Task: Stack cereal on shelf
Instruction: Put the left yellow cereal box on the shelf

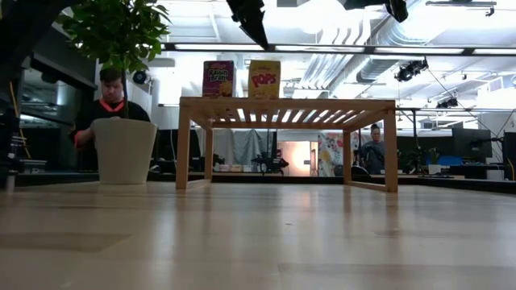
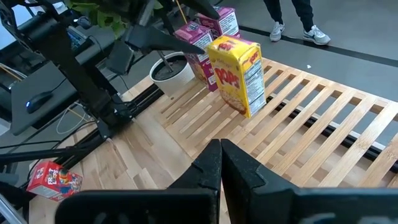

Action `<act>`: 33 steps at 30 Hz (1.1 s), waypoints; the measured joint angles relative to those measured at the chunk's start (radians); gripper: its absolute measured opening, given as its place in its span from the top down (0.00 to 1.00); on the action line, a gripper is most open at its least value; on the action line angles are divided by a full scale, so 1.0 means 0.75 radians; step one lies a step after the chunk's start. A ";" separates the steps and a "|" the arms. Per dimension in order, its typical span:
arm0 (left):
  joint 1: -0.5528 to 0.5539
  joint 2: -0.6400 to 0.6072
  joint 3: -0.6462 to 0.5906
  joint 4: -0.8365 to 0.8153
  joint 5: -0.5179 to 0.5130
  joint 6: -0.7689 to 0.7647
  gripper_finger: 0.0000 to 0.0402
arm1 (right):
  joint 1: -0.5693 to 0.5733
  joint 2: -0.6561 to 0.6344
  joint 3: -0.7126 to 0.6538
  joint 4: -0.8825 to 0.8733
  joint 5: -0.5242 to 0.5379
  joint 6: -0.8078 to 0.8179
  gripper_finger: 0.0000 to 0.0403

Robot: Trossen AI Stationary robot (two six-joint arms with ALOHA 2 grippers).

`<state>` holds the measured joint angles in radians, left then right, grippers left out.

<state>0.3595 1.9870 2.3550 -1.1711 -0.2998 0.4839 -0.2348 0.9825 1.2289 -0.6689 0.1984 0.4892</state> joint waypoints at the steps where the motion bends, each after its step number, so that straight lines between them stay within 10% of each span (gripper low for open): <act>1: 0.000 -0.009 0.000 0.009 -0.005 0.000 0.46 | 0.000 0.000 0.000 0.000 0.000 -0.001 1.00; 11: 0.026 -0.273 0.002 0.084 0.248 -0.382 0.48 | -0.165 0.073 -0.001 0.014 -0.218 -0.136 0.65; 17: -0.026 -0.448 -0.080 0.176 0.323 -0.594 0.74 | -0.329 0.221 -0.001 0.090 -0.475 -0.373 0.30; 21: -0.164 -0.587 -0.326 0.396 0.278 -0.678 0.97 | -0.411 0.336 -0.001 0.213 -0.585 -0.509 0.16; 27: -0.395 -0.817 -0.878 0.935 0.073 -0.711 0.99 | -0.479 0.501 -0.001 0.380 -0.686 -0.628 0.12; 33: -0.461 -1.060 -1.400 1.590 0.155 -0.722 1.00 | -0.499 0.625 -0.002 0.510 -0.656 -0.733 0.12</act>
<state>0.0135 1.1923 1.3049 0.0217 -0.1832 -0.0577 -0.6090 1.4510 1.2278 -0.2867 -0.2937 -0.0608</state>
